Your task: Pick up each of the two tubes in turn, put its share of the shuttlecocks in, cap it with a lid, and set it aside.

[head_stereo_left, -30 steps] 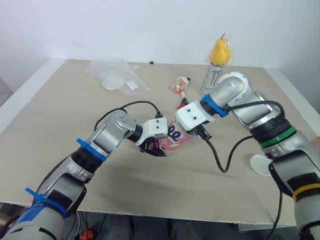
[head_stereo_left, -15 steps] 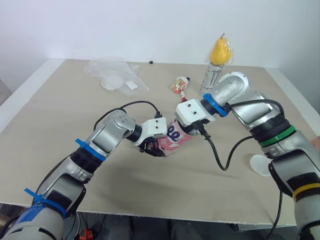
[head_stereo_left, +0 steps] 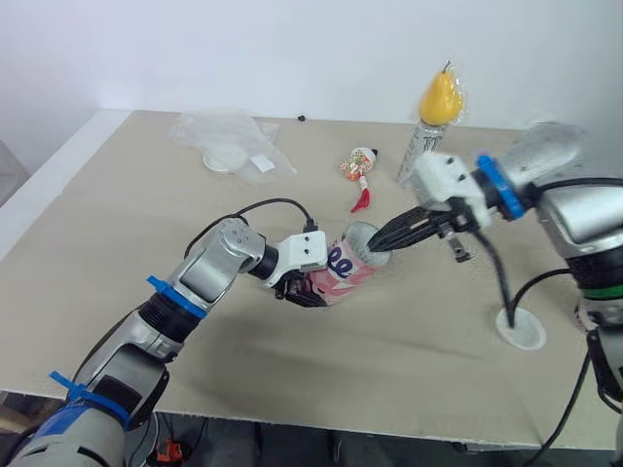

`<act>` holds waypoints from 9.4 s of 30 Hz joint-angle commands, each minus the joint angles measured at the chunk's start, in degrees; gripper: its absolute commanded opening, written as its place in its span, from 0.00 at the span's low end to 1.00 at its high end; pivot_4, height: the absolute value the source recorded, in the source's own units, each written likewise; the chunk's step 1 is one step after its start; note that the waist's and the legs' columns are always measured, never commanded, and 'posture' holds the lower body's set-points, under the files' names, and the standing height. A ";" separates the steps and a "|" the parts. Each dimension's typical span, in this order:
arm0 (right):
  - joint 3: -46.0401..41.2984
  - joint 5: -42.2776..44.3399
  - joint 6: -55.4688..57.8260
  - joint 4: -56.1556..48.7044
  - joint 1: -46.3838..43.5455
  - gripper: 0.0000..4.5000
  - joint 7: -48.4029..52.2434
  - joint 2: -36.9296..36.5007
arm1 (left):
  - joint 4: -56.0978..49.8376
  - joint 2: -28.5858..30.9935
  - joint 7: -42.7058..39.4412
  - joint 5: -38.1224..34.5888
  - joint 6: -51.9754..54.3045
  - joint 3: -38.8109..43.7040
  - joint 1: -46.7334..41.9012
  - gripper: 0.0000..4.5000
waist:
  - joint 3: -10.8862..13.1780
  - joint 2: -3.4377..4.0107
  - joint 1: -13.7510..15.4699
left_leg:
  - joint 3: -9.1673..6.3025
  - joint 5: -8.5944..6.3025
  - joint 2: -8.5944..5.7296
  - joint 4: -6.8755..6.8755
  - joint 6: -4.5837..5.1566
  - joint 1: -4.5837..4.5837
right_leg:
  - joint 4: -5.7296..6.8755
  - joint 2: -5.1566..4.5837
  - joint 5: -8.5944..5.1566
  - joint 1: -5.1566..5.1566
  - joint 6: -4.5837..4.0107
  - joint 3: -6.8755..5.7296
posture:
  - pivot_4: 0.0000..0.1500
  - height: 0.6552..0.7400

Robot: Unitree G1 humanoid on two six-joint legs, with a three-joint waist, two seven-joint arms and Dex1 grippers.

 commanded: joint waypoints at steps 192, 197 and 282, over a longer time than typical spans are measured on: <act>-7.36 14.09 9.63 0.48 -3.38 0.44 -4.11 2.27 | 7.84 -9.30 6.75 -4.29 -14.82 4.20 14.68 0.63 | 0.00 0.32 -0.16 | -0.03 -0.15 -0.05 -0.07 0.01 0.23 | -0.07 -0.08 0.07 0.25 -0.02 -0.12 | 1.00 1.00; -7.91 11.65 10.51 -5.59 3.43 0.05 -5.37 1.67 | 8.00 -9.42 6.23 -4.40 -14.60 4.03 14.23 0.63 | -0.01 0.33 -0.29 | -0.05 -0.17 -0.03 -0.07 -0.01 0.23 | -0.07 -0.02 -0.01 0.24 0.11 -0.12 | 1.00 1.00; -33.59 7.15 12.15 -12.78 44.43 0.63 -25.78 13.12 | 9.08 -9.29 5.73 -7.59 -22.23 7.61 13.28 1.00 | -0.49 -0.03 -0.35 | 0.10 -0.44 0.21 -0.11 -0.31 0.10 | -0.10 0.19 -0.30 0.02 0.21 0.00 | 1.00 1.00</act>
